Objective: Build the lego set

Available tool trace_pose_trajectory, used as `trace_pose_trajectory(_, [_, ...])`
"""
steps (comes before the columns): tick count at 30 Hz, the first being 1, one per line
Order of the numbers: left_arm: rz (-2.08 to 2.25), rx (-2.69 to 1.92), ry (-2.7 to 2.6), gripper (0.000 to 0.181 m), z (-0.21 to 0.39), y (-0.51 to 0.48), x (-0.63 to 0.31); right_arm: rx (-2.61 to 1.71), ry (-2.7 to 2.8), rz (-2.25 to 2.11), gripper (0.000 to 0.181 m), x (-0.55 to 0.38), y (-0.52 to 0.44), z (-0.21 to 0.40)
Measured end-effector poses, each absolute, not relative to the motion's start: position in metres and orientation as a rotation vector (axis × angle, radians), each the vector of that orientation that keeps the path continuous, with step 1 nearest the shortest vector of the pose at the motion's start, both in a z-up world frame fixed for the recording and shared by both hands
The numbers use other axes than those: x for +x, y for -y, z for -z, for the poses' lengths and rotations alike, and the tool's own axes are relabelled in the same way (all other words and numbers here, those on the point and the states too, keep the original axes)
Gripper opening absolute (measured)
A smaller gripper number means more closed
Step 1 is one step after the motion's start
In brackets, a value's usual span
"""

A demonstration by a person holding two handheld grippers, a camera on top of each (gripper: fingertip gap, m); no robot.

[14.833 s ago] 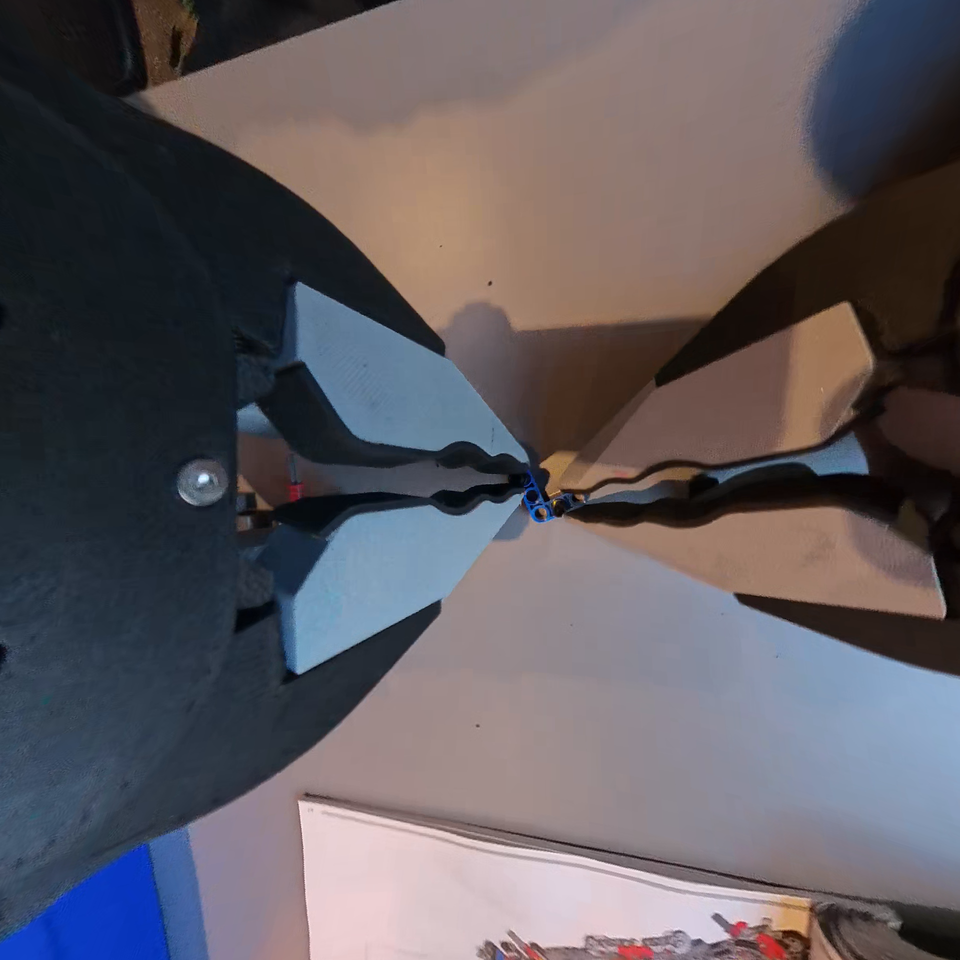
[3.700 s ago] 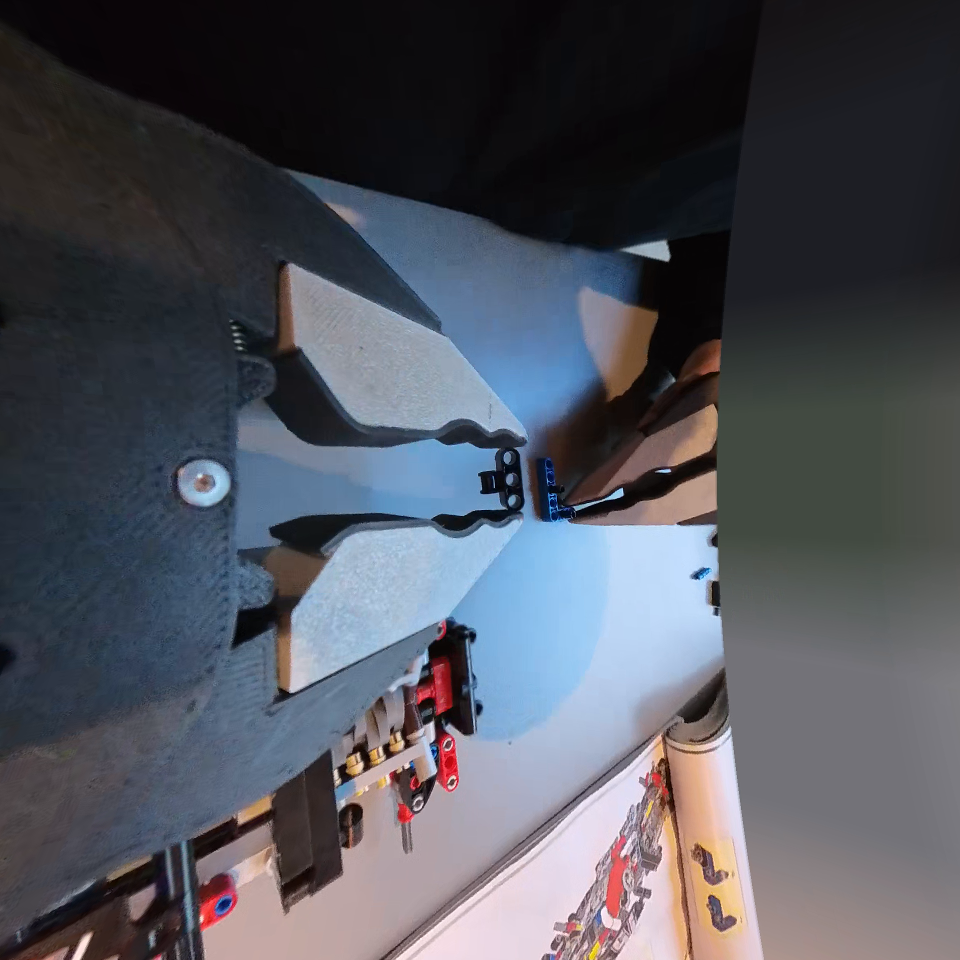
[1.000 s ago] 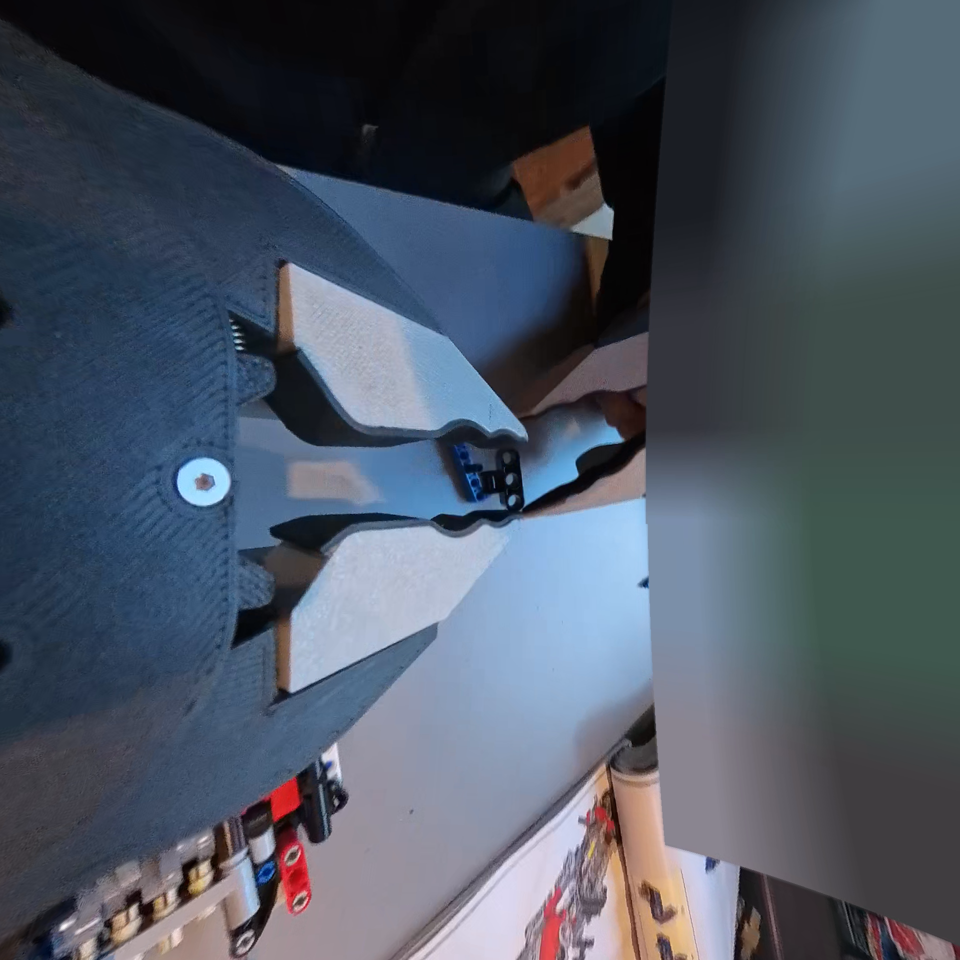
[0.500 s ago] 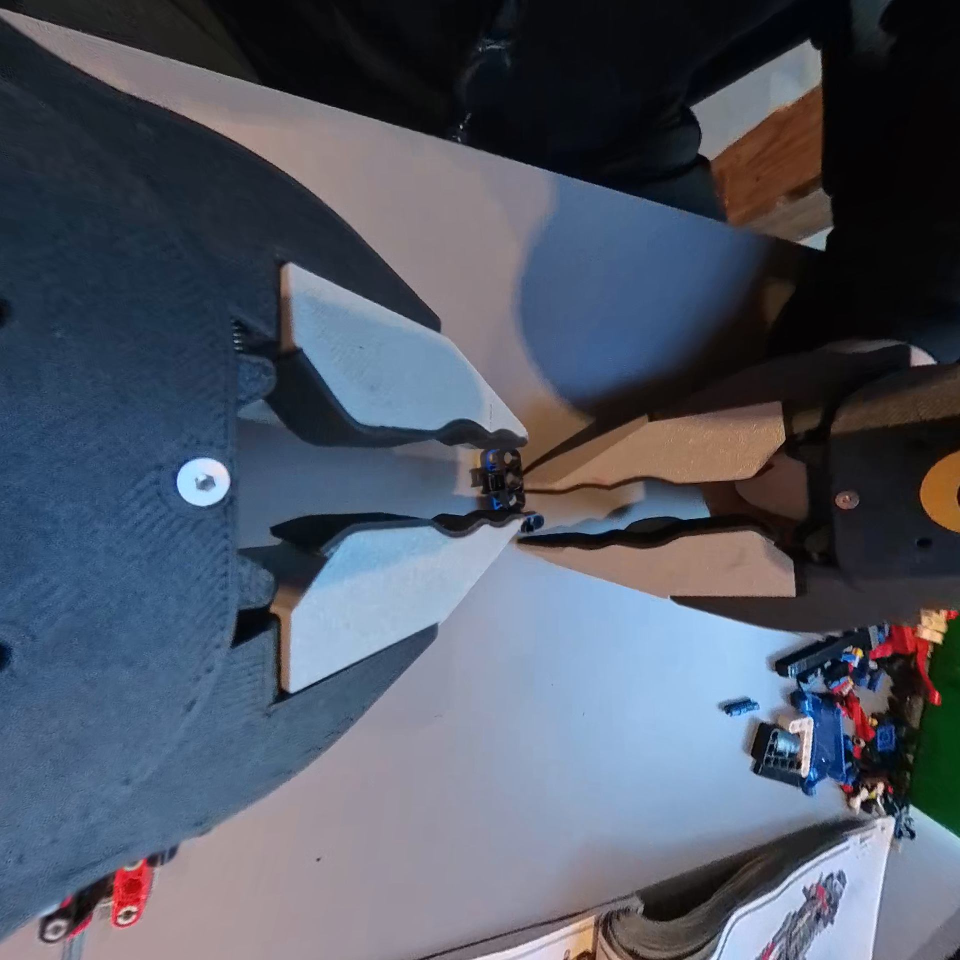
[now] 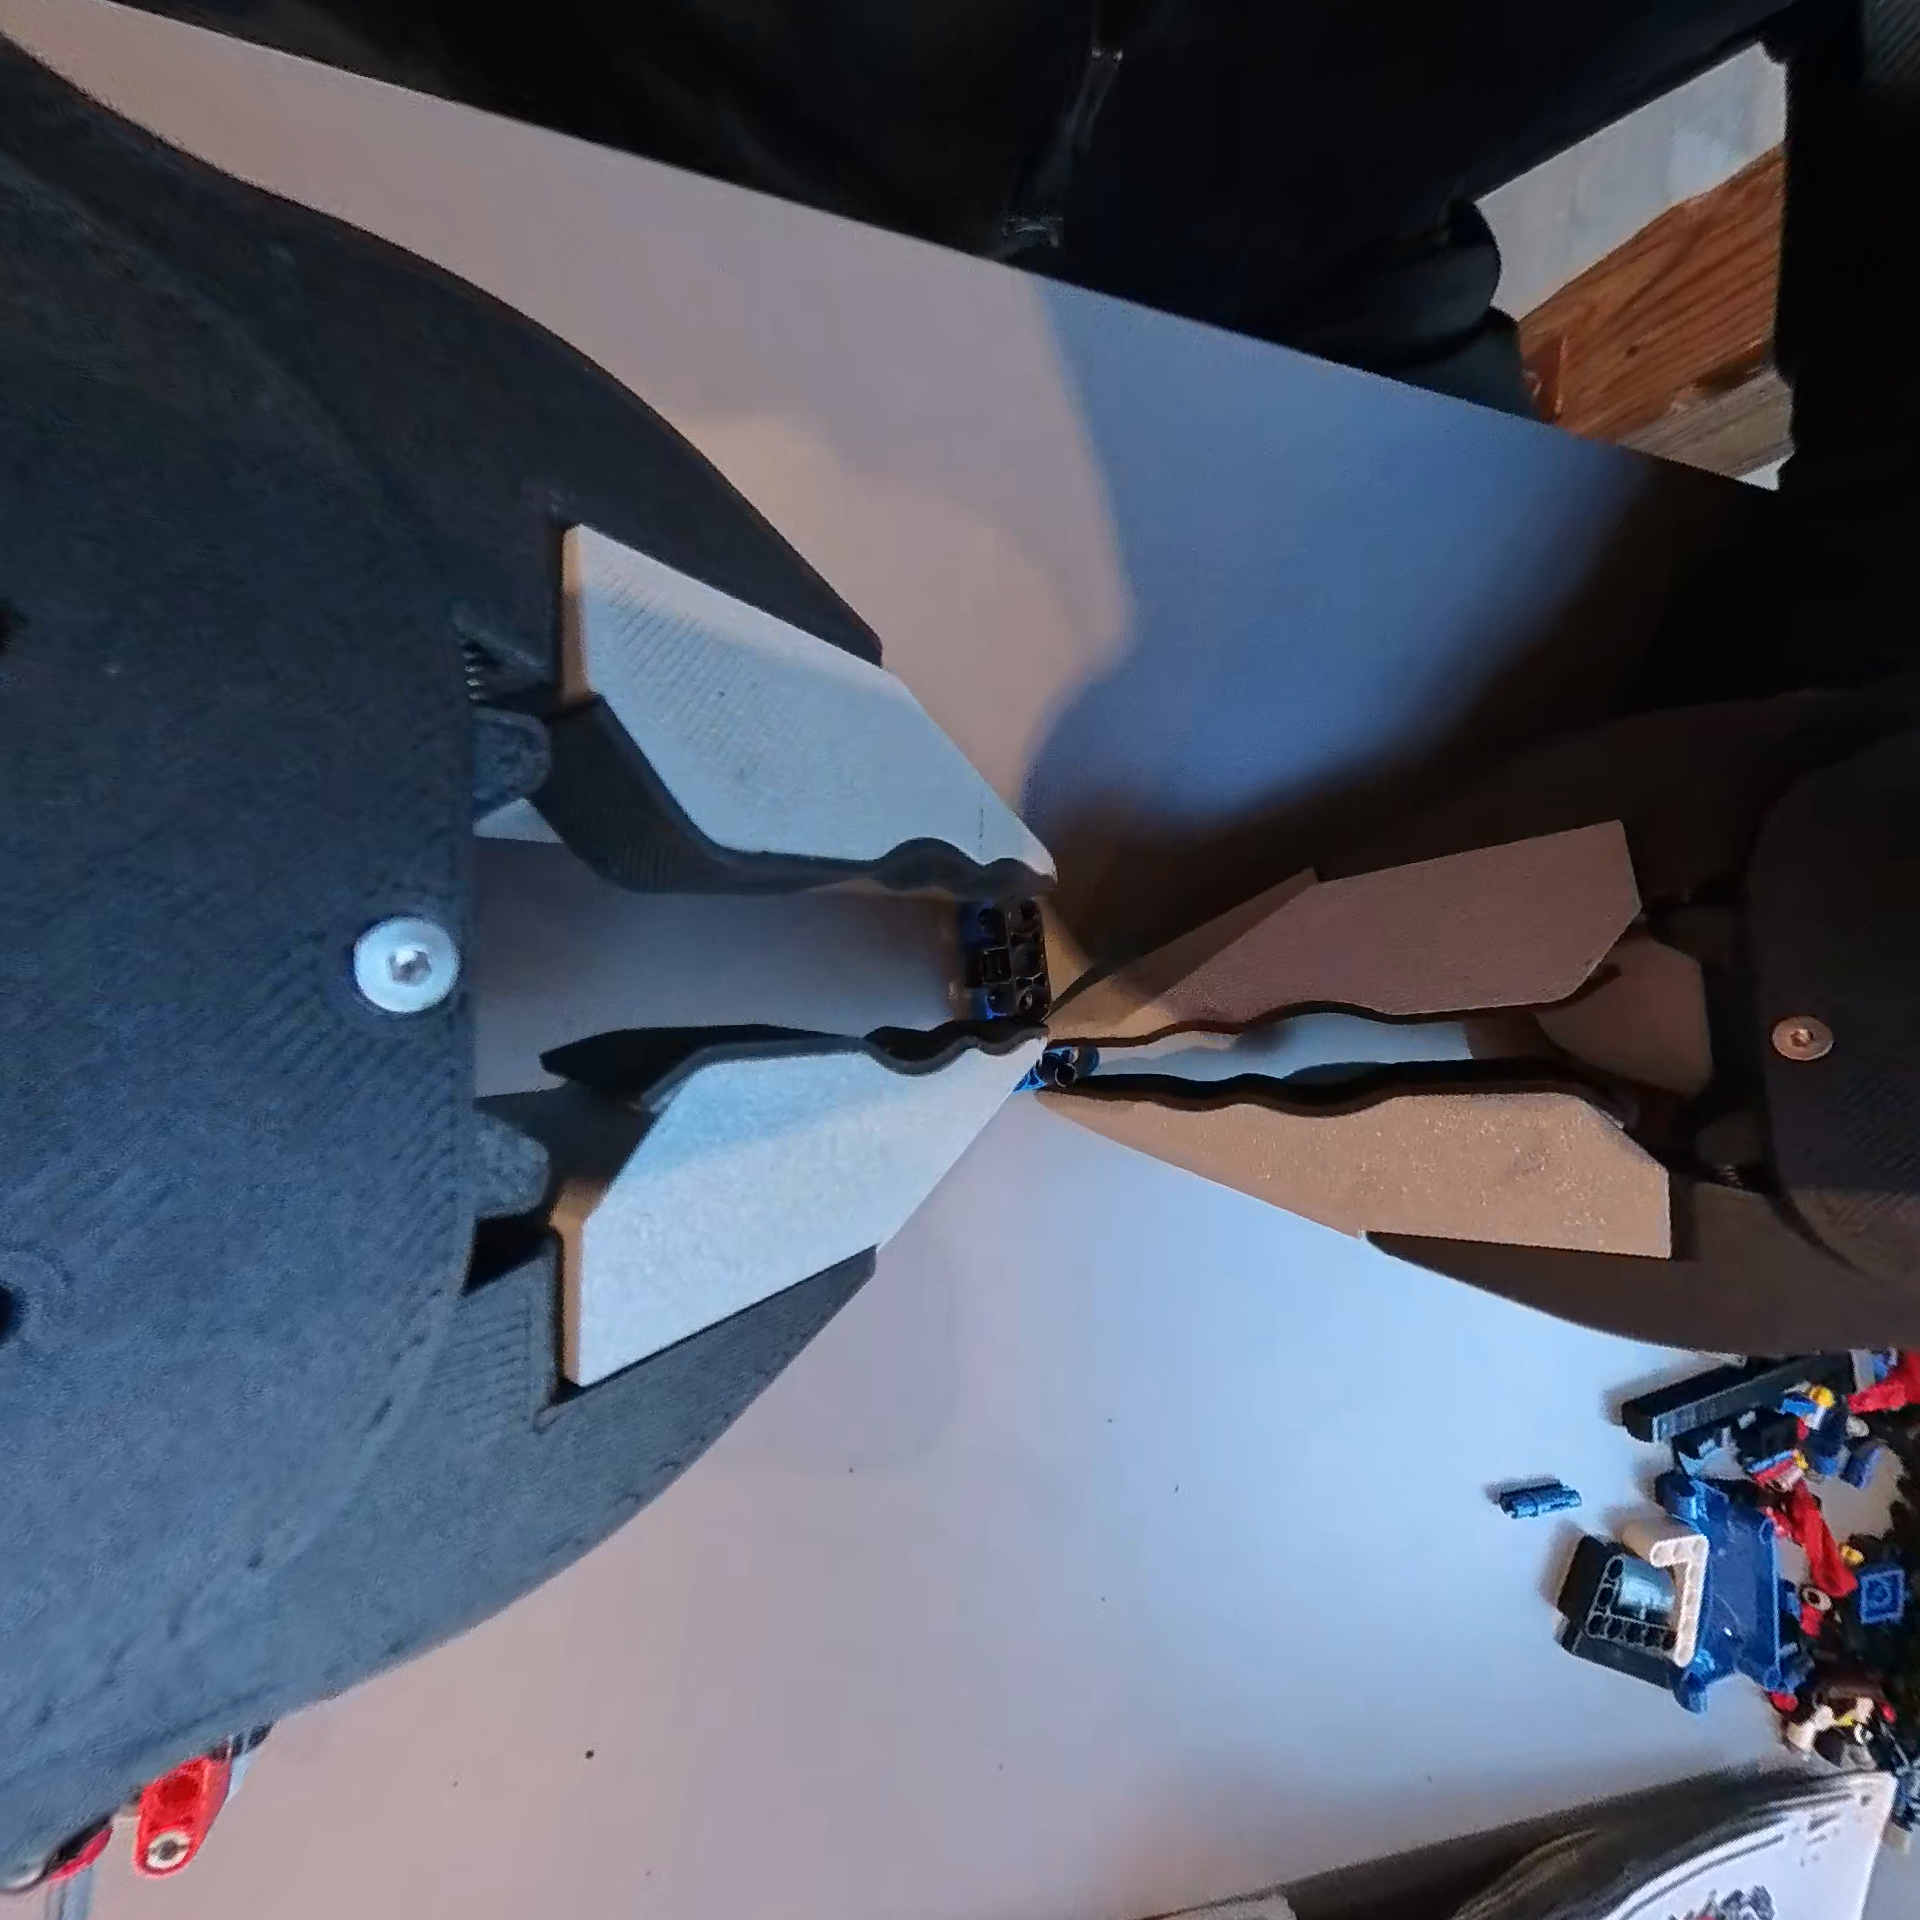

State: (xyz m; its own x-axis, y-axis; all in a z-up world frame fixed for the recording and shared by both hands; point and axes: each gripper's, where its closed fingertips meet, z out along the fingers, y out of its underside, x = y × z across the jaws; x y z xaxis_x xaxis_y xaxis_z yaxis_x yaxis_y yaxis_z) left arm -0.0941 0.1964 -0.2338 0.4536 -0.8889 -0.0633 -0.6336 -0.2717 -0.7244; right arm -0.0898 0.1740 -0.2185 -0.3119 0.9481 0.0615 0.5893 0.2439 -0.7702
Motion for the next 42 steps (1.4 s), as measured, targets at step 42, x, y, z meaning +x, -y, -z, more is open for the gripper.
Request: trace_pose_trajectory(42, [0.41,-2.082,-1.134,0.004,0.234,-0.198,-0.086,-1.513,1.853,-0.803,0.02,-0.082,-0.18,0.214])
